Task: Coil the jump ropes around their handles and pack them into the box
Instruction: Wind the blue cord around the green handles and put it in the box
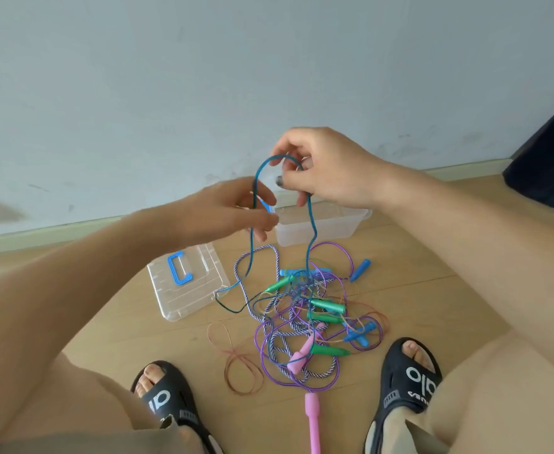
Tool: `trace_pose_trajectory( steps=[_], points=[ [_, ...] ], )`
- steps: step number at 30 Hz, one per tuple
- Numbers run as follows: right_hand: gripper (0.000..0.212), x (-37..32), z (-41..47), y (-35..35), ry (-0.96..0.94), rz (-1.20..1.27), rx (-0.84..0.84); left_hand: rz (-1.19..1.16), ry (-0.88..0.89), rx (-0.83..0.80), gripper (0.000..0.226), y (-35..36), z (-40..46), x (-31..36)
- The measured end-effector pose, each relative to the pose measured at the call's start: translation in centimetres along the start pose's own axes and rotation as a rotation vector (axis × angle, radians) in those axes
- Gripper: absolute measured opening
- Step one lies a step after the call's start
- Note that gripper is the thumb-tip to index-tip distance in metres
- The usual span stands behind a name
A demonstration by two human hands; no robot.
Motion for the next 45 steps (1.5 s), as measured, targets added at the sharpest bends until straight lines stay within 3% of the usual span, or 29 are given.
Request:
trace_pose_trajectory(
  steps=[1,4,9,11,13,16,19,23,28,31,34,41,45],
  points=[
    [0.019,-0.6,-0.1,-0.2,-0.033,-0.003,0.018,-0.101,0.047,0.039,0.015,-0.4,0.0,1.0],
    [0.019,0.8,0.3,-0.4,0.028,-0.073,-0.002,-0.238,0.115,0.143,0.038,-2.0,-0.2,2.2],
    [0.016,5.7,-0.2,-1.4,0.222,-0.595,-0.128,-0.382,0.121,0.353,0.034,-6.1,-1.0,1.6],
    [0.013,5.8,-0.1,-2.0,0.261,-0.414,-0.07,-0.192,0.021,0.292,0.027,-5.5,-0.7,0.5],
    [0.008,4.0,0.1,-2.6,0.234,-0.066,0.033,0.04,-0.077,0.111,0.006,-2.8,-0.6,-0.6],
    [0.031,-0.3,0.1,-1.7,0.136,0.325,0.01,0.034,-0.074,0.053,0.06,-0.3,-0.1,-0.5],
    [0.043,-3.4,-0.4,-0.4,0.044,0.695,-0.081,0.034,0.025,0.075,0.079,0.8,0.9,1.2],
    [0.039,-4.1,-0.1,-0.9,0.045,1.032,-0.031,-0.032,0.048,-0.001,0.023,2.3,1.3,2.1],
    [0.023,-1.3,-0.1,-2.5,0.112,0.827,0.077,-0.123,0.096,0.049,0.048,2.1,1.2,3.0],
    [0.033,1.4,-0.8,0.1,0.276,0.609,-0.144,-0.237,0.141,0.126,0.047,0.8,1.2,3.5],
    [0.018,1.3,-1.7,2.1,0.318,0.686,-0.279,-0.23,0.141,0.15,0.047,0.1,1.2,3.7],
    [0.022,0.0,-0.9,0.8,0.205,0.725,-0.028,-0.094,0.103,0.101,0.049,0.7,1.4,3.1],
    [0.026,-0.9,-1.0,0.0,0.148,0.63,0.042,-0.128,0.094,0.1,0.044,0.9,1.3,3.0]
  ],
)
Point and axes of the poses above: each hand's wrist, its own z-axis towards the middle knuckle, its own y-axis out of the palm, x = y × z, the point moved 9 cm from there along z, towards the middle knuckle, and after that the axes turned 8 degrees about -z, right-handed, at the moved point
